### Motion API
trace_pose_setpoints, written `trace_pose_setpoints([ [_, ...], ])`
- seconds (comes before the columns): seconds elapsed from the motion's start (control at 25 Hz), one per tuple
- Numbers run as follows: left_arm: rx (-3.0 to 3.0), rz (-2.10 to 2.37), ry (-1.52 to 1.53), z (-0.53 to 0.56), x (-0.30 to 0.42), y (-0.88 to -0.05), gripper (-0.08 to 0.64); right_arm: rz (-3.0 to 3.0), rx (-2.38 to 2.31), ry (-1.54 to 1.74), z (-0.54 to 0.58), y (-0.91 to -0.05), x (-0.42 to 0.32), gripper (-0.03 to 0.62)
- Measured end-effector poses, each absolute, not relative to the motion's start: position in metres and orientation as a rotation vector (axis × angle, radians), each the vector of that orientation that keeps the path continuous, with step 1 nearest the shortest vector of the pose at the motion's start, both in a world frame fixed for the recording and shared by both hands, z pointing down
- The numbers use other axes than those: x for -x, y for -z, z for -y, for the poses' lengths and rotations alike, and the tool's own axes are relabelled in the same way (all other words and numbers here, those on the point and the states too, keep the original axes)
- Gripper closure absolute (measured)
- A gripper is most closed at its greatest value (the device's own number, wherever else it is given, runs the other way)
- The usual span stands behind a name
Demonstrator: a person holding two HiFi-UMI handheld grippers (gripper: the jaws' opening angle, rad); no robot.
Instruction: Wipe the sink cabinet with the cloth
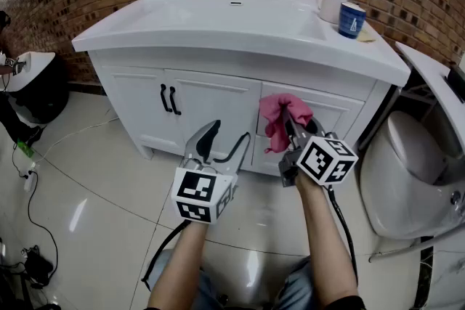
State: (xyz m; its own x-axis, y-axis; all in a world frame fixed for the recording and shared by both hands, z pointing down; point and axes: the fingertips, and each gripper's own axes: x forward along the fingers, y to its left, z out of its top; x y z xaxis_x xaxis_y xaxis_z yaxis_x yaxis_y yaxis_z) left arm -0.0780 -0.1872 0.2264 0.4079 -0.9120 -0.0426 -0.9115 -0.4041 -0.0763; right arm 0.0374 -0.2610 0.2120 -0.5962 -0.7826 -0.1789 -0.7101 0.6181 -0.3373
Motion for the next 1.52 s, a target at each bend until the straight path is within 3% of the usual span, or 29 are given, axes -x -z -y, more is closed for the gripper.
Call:
trace_pose_setpoints([
  [0.56, 2.533, -1.69, 0.049, 0.22, 0.107, -0.238, 0.29, -2.471, 1.361, 0.236, 0.319, -0.219, -0.016, 0.558],
  [0.76, 2.563, -1.661, 0.027, 0.227, 0.097, -0.243, 0.29, -2.4, 1.556, 0.142, 0.315, -0.218, -0.077, 0.558],
  [1.2, 2.656, -1.599, -0.001, 0.242, 0.058, -0.254, 0.29, -2.013, 1.978, 0.199, 0.292, -0.231, -0.285, 0.558],
  [1.36, 2.66, -1.596, 0.004, 0.245, 0.054, -0.255, 0.29, -2.048, 1.932, 0.239, 0.289, -0.236, -0.267, 0.558],
  [1.52, 2.644, -1.613, -0.005, 0.245, 0.063, -0.253, 0.29, -2.245, 1.781, 0.235, 0.29, -0.24, -0.185, 0.558],
])
